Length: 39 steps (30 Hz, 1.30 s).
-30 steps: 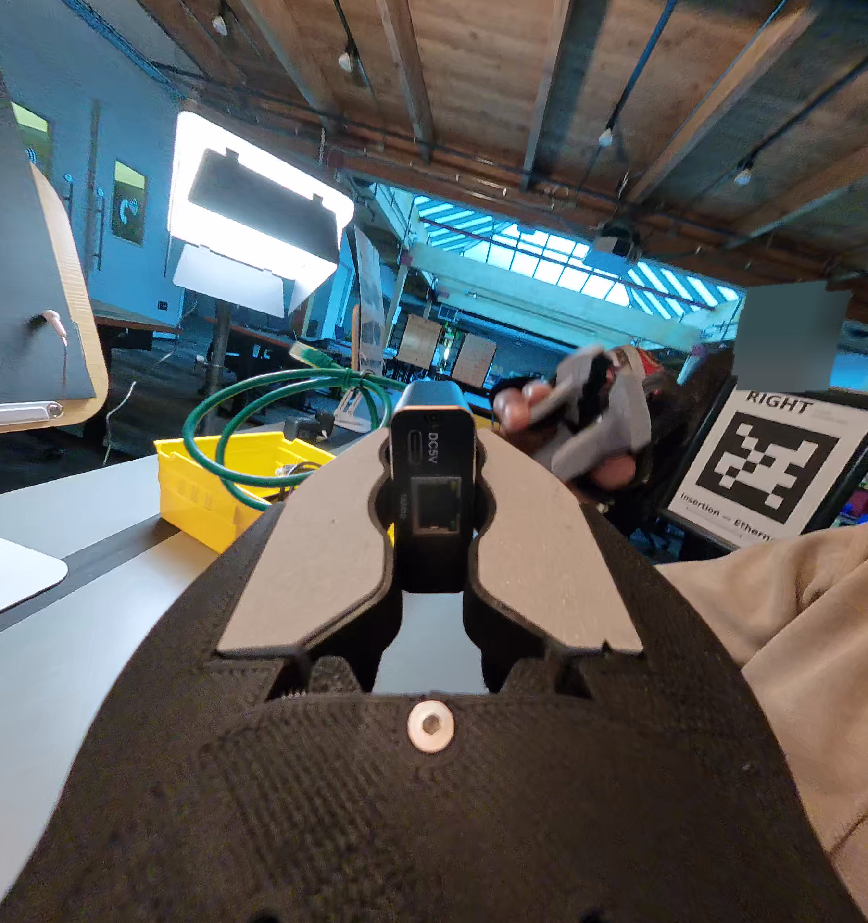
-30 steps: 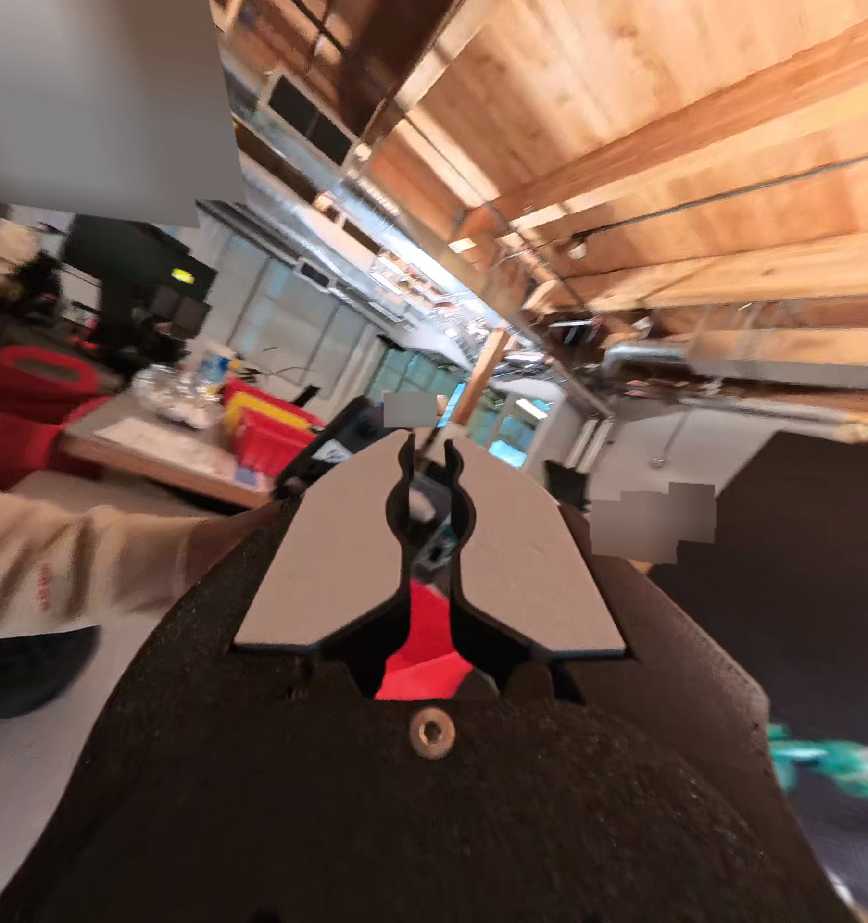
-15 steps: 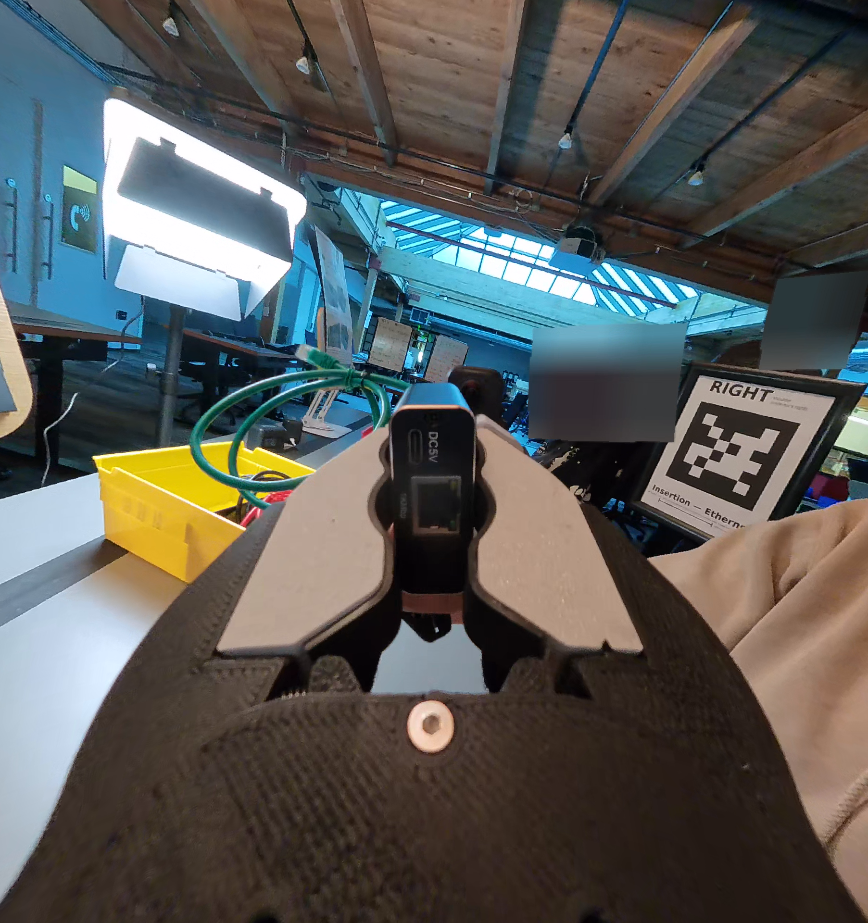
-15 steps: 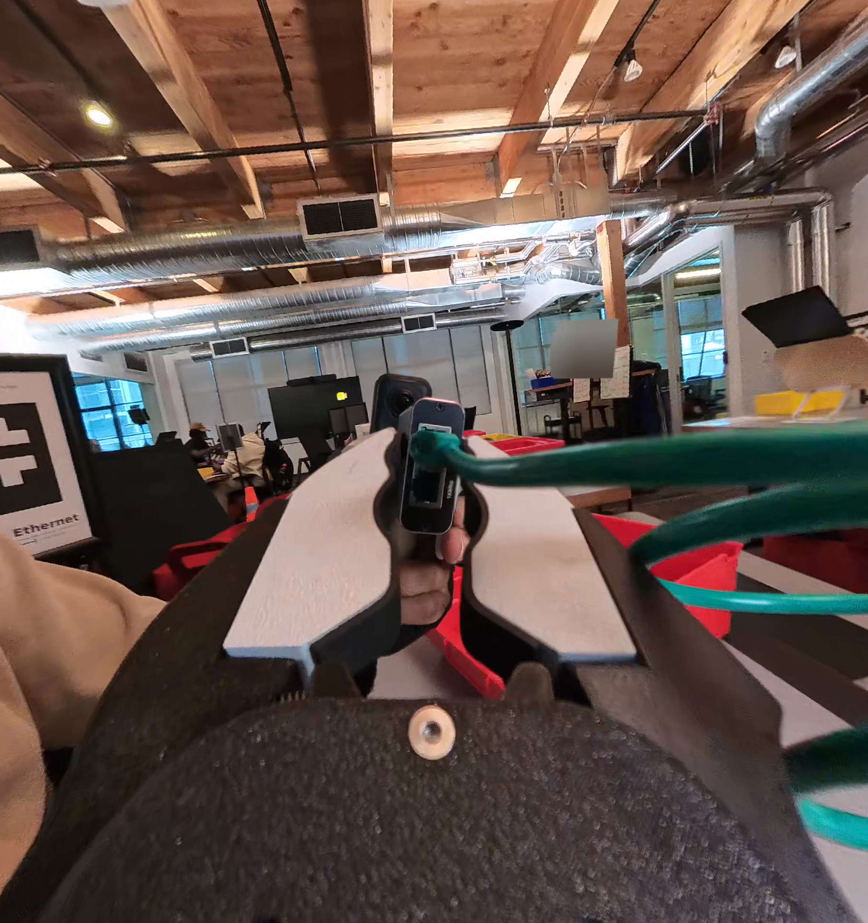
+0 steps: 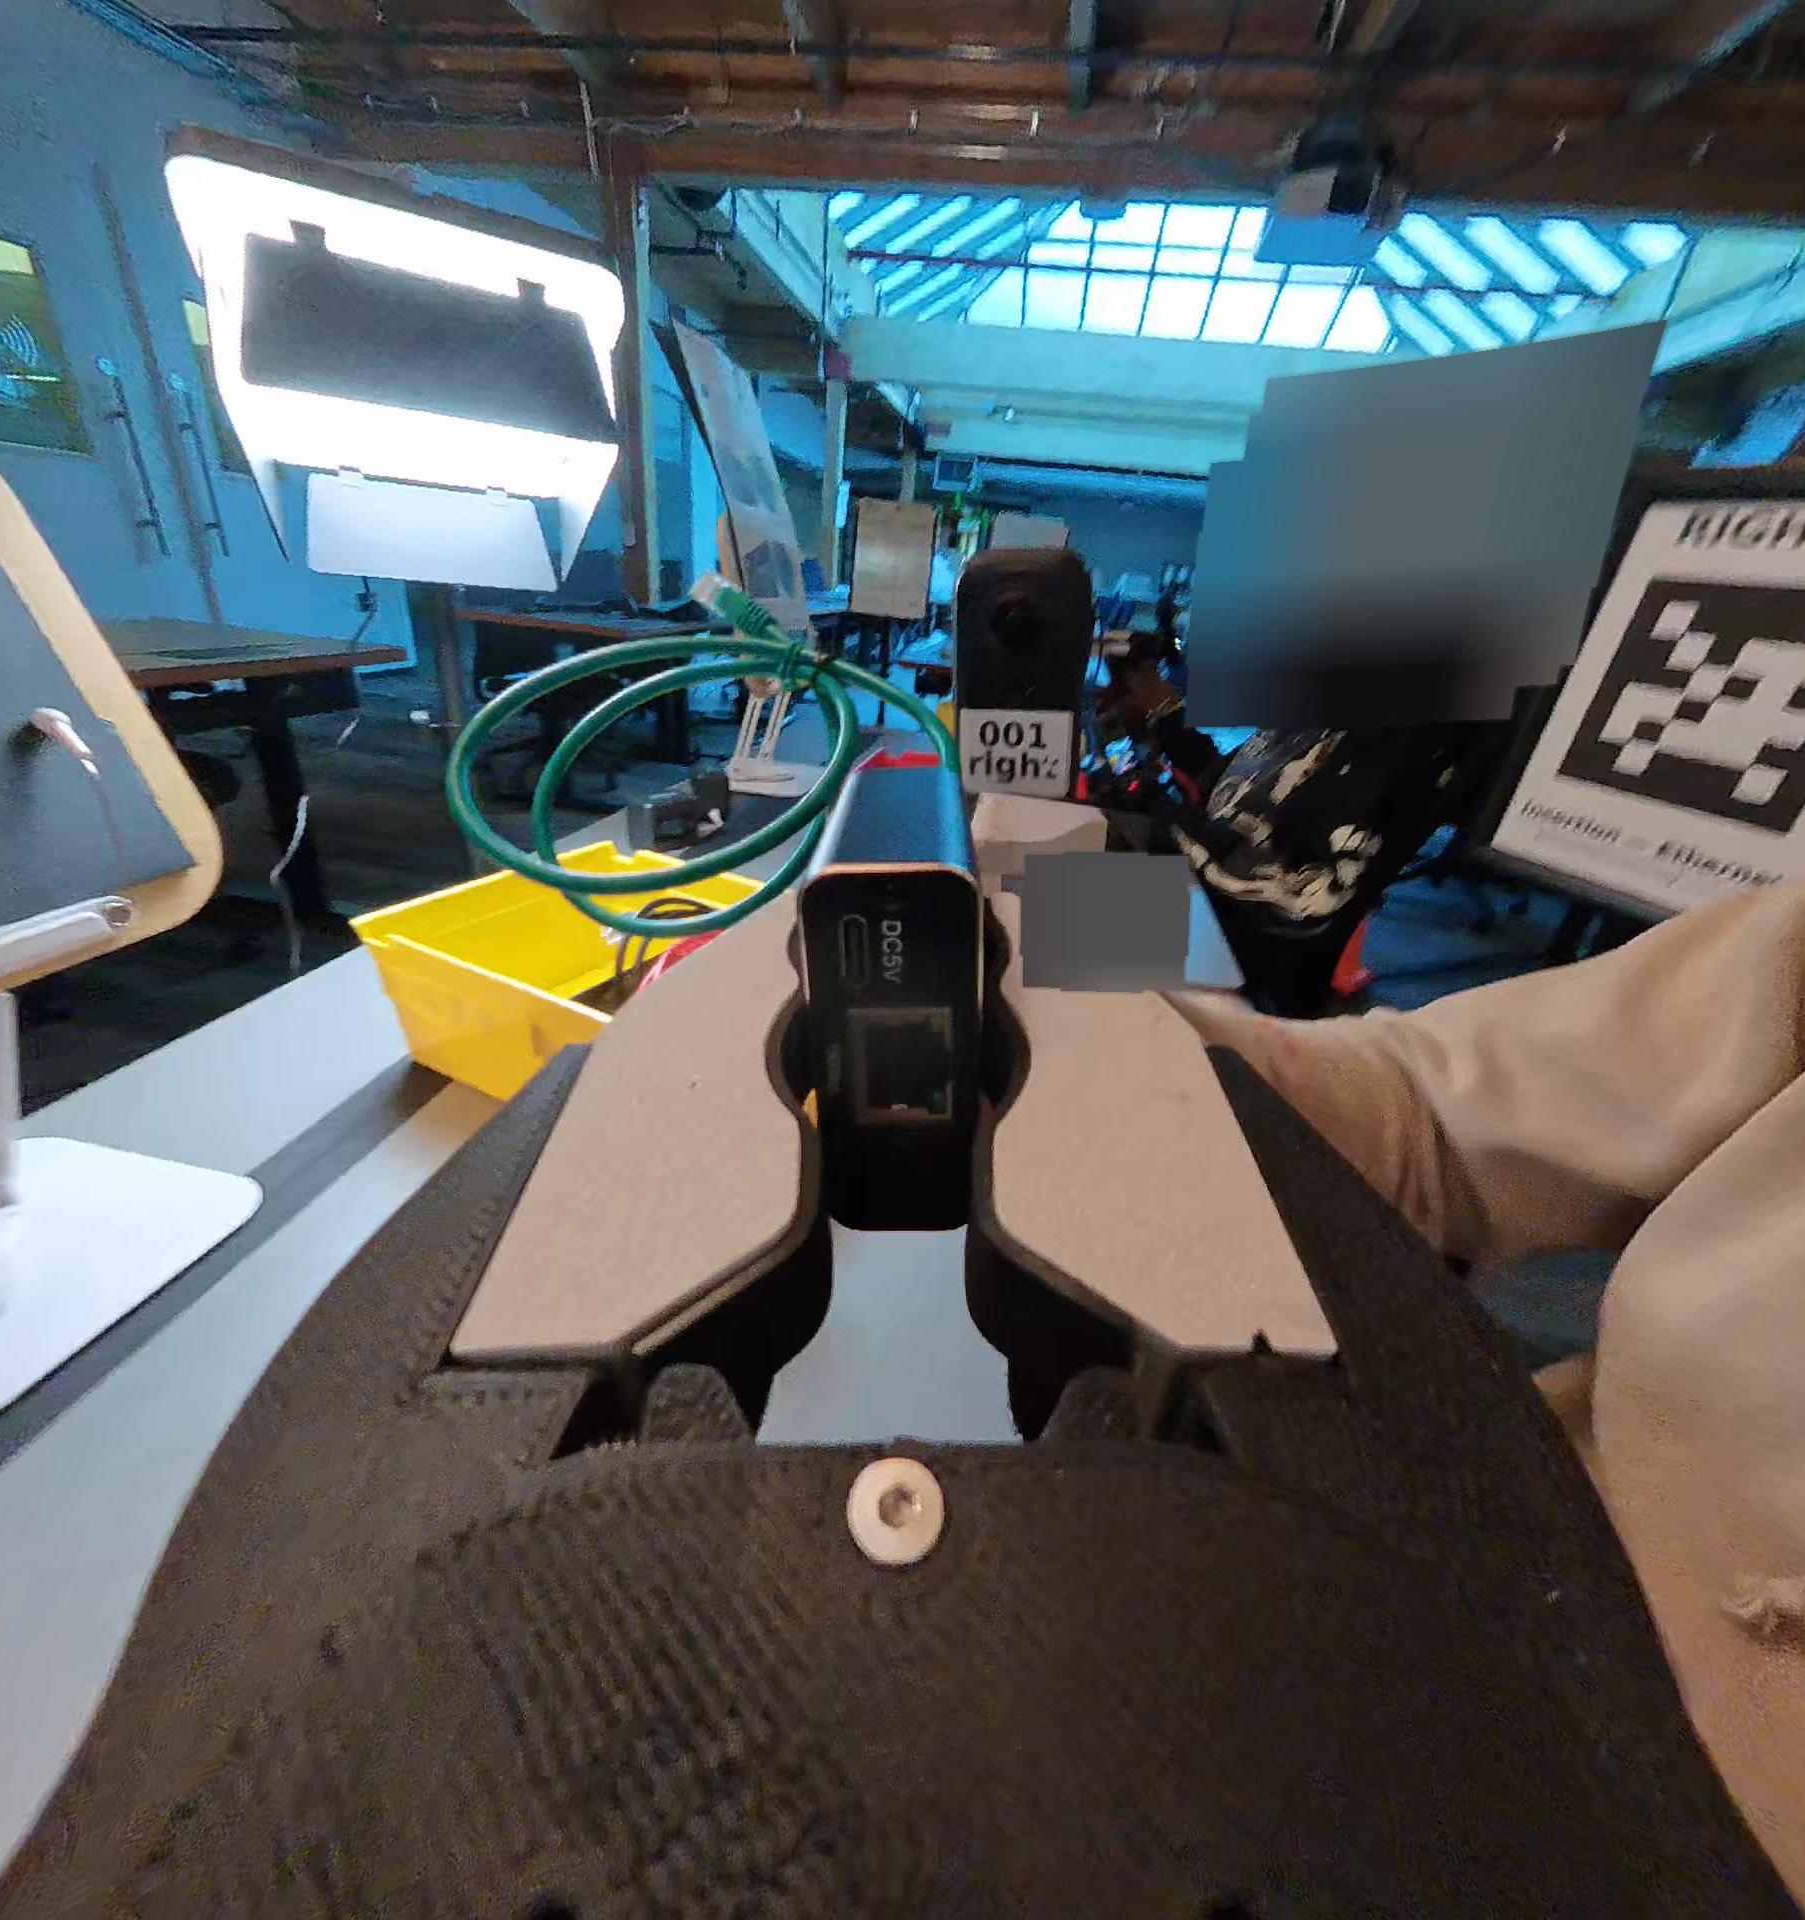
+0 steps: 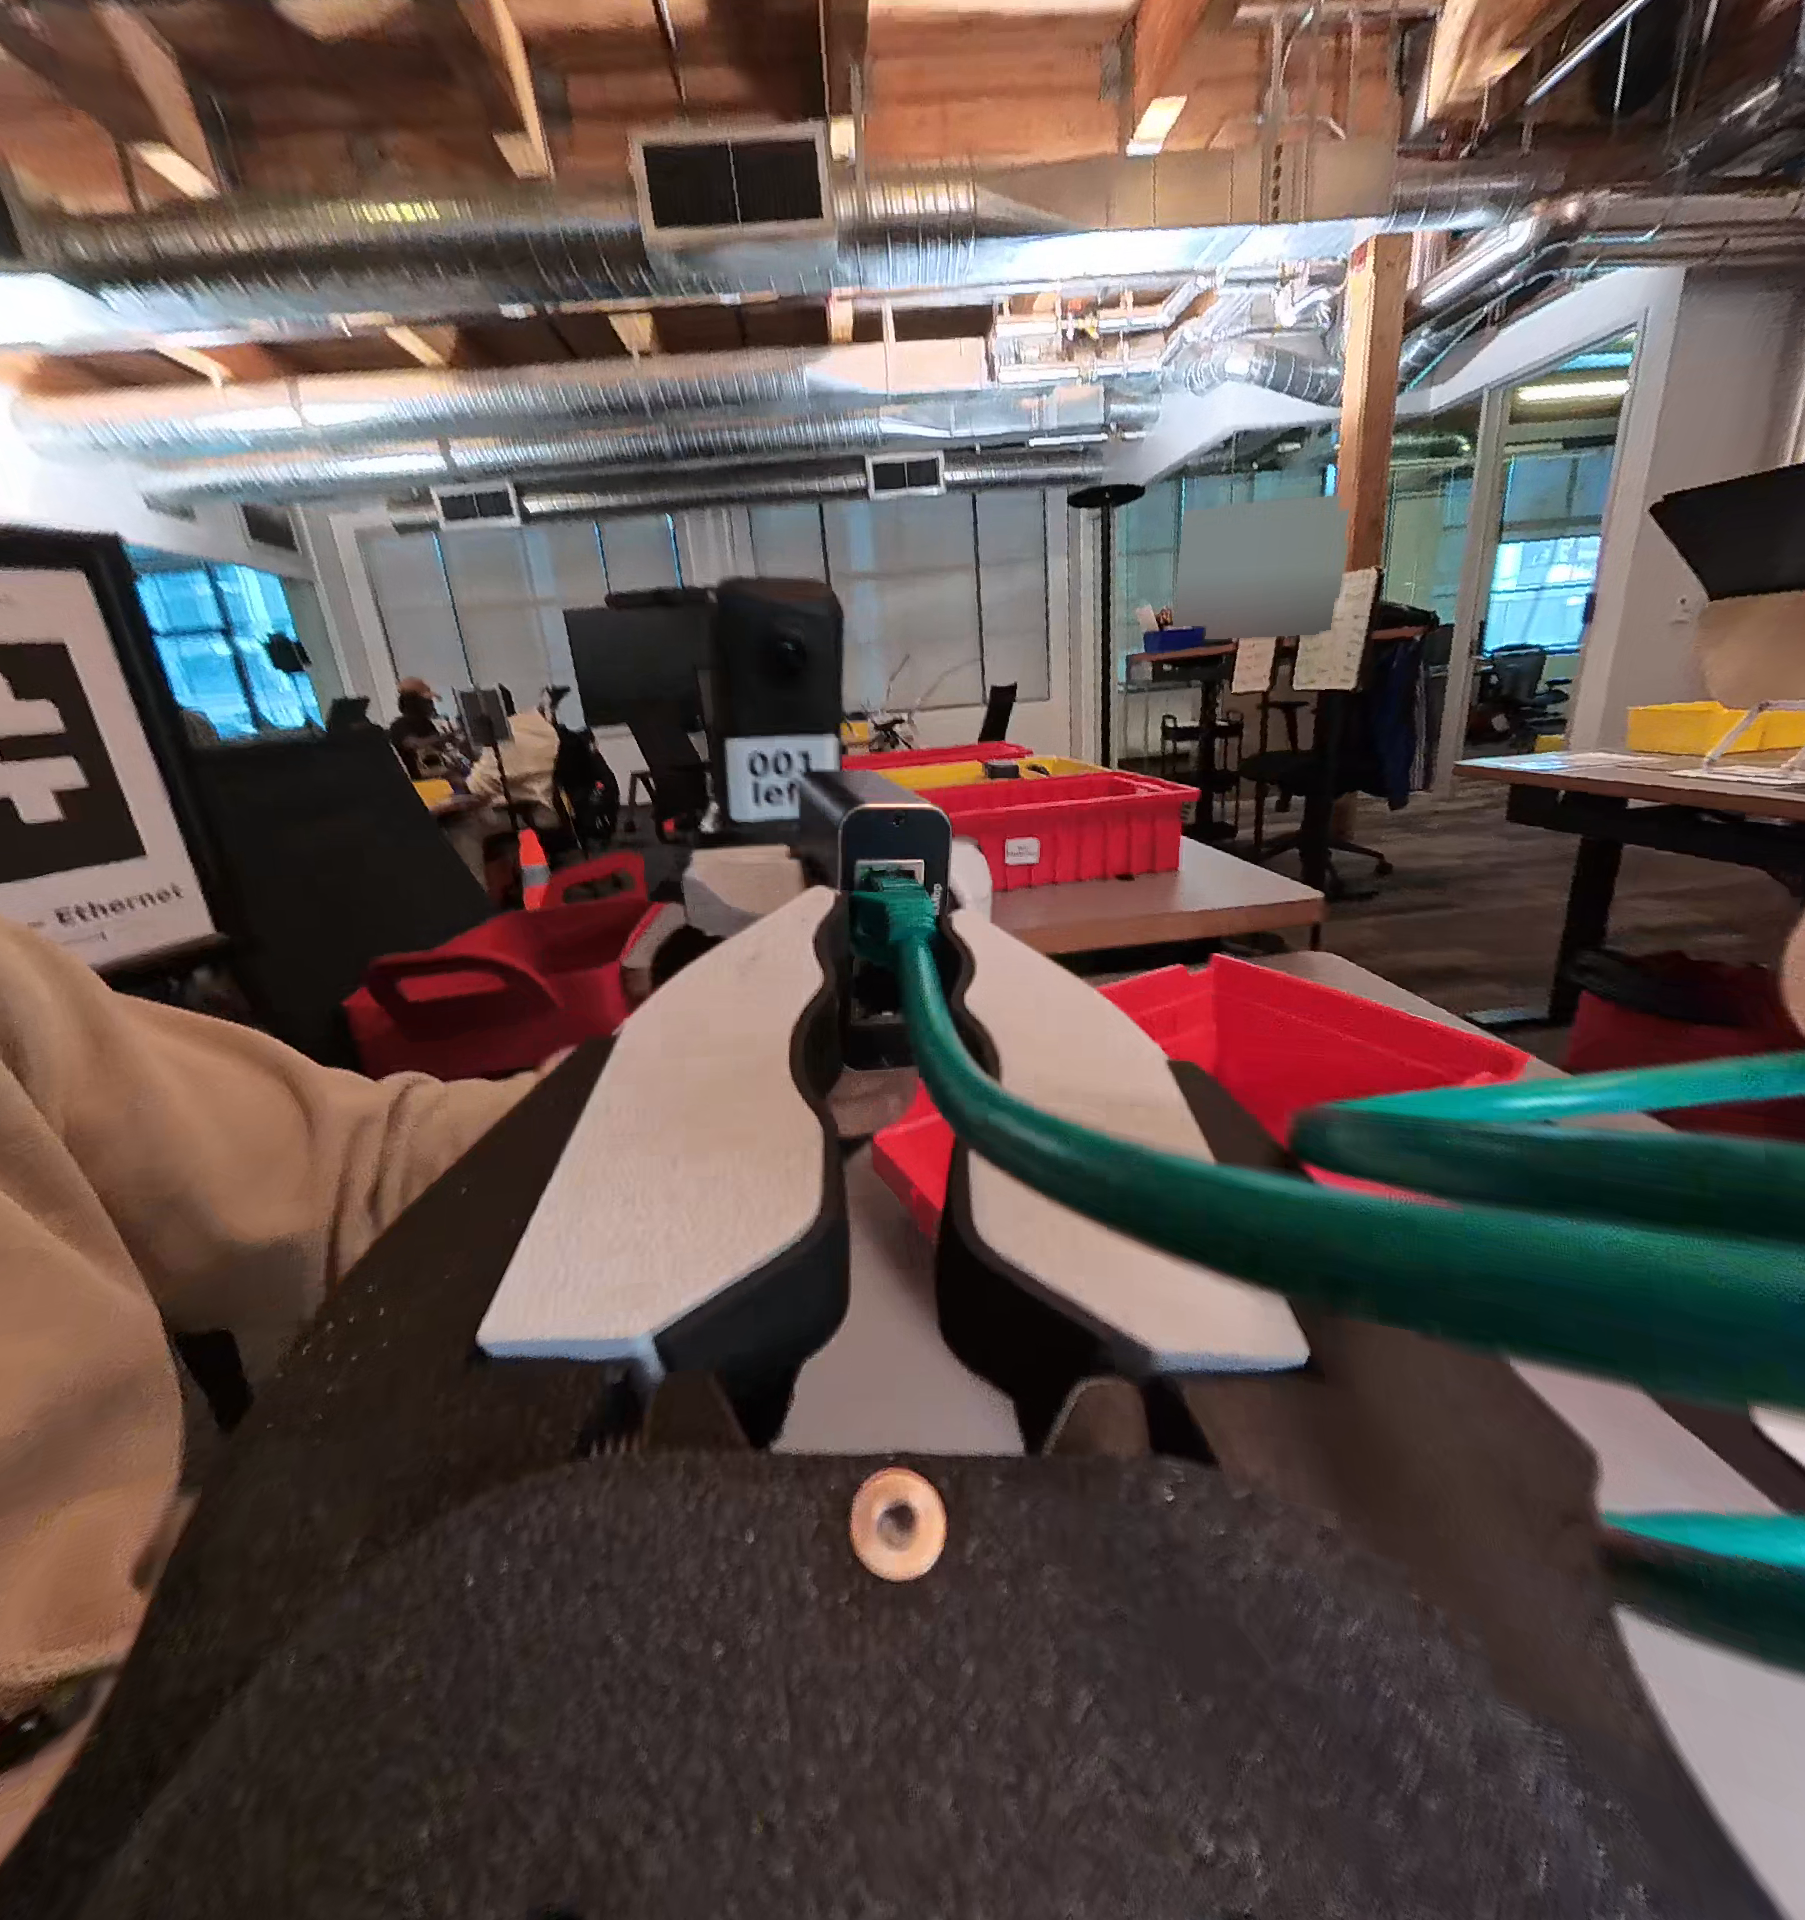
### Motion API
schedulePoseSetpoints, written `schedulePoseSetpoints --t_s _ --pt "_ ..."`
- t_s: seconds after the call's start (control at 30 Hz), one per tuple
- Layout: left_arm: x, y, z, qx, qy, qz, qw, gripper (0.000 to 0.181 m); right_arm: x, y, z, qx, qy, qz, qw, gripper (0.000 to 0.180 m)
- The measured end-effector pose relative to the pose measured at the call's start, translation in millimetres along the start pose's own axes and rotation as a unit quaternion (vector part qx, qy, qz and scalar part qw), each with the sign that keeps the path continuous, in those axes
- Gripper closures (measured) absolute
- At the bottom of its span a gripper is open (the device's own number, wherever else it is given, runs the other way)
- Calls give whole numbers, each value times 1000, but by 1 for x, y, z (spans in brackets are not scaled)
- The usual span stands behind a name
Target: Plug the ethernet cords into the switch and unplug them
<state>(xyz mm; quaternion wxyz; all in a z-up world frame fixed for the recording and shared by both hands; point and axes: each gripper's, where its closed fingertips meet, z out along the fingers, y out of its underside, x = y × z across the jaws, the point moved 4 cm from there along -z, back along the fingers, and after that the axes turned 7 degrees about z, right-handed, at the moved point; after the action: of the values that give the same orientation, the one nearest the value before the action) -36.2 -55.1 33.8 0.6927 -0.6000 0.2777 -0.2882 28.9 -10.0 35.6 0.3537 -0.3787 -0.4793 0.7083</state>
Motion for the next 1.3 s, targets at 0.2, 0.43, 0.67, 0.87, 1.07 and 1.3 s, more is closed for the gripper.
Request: schedulePoseSetpoints --t_s 0.2,0.43,0.67,0.87,1.07,1.3 --pt "3 -6 -1 -27 -43 58 997 154 -2 -4 0 -10 40 -45 998 165" --pt "1 -13 -2 -2 -74 76 994 153 12 -16 -14 7 100 -67 993 168" --pt "-7 -66 -57 79 -81 76 991 154 16 -50 -45 3 101 -87 991 166" --pt "-16 -66 -67 74 -92 64 991 154 26 -51 -58 -10 98 -40 994 167" --pt "-25 -60 -69 60 -100 49 992 154 39 -38 -72 -108 103 1 989 167" --pt "-27 -50 -61 35 -95 47 994 153 48 -15 -130 -338 109 72 932 167"
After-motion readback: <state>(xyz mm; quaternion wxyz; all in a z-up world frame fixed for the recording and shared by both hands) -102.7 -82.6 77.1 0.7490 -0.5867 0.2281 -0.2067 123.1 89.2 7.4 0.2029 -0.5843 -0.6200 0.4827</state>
